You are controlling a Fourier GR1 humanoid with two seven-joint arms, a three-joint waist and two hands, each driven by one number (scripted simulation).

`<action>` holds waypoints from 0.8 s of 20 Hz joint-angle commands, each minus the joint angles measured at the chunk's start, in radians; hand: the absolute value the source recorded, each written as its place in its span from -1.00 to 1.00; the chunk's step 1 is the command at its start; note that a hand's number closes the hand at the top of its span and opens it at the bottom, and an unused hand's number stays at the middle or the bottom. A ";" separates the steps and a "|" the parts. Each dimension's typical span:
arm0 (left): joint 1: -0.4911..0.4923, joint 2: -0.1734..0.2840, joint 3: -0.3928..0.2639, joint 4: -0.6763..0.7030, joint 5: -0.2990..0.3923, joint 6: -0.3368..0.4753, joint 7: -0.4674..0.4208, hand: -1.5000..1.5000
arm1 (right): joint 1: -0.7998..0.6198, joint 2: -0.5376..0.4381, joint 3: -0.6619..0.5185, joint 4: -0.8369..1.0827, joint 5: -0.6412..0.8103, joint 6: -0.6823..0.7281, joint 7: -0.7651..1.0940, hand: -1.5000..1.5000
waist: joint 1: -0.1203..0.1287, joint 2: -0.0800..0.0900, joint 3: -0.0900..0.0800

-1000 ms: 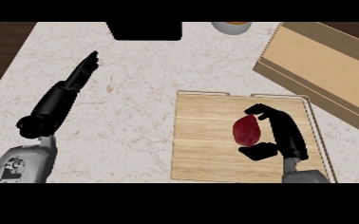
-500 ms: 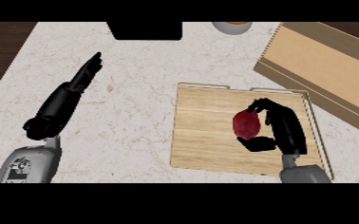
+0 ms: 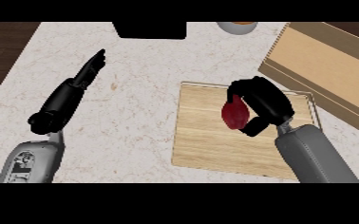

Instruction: Pick the pear from the tray and place it in the cardboard box

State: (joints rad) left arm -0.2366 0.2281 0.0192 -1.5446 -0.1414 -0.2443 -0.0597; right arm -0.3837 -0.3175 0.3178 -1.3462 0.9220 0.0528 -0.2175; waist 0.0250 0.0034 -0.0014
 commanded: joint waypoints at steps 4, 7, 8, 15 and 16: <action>-0.009 -0.001 0.012 0.004 -0.013 0.009 0.021 0.00 | -0.116 -0.109 -0.094 -0.164 -0.047 0.113 -0.078 1.00 | -0.031 -0.006 0.001; -0.018 -0.012 0.016 0.008 -0.014 0.017 0.014 0.00 | -0.044 -0.050 -0.141 -0.272 -0.062 0.090 0.049 1.00 | -0.040 -0.008 0.001; -0.016 0.005 0.038 0.100 -0.026 0.020 -0.074 0.00 | -0.128 -0.054 -0.212 -0.211 -0.087 0.097 0.079 1.00 | -0.040 -0.004 0.000; 0.017 0.001 0.018 0.006 -0.012 -0.004 -0.001 0.00 | -0.243 -0.043 -0.427 -0.100 -0.147 0.071 0.283 1.00 | -0.020 -0.002 0.001; -0.015 0.004 0.018 0.028 -0.020 -0.003 -0.009 0.00 | -0.295 -0.070 -0.468 -0.101 -0.185 0.118 0.311 1.00 | -0.024 -0.002 0.001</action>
State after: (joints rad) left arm -0.2267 0.2341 0.0432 -1.5417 -0.1471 -0.2492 -0.0573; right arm -0.5807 -0.3632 -0.0493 -1.4872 0.7720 0.1411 -0.0020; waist 0.0005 -0.0010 -0.0003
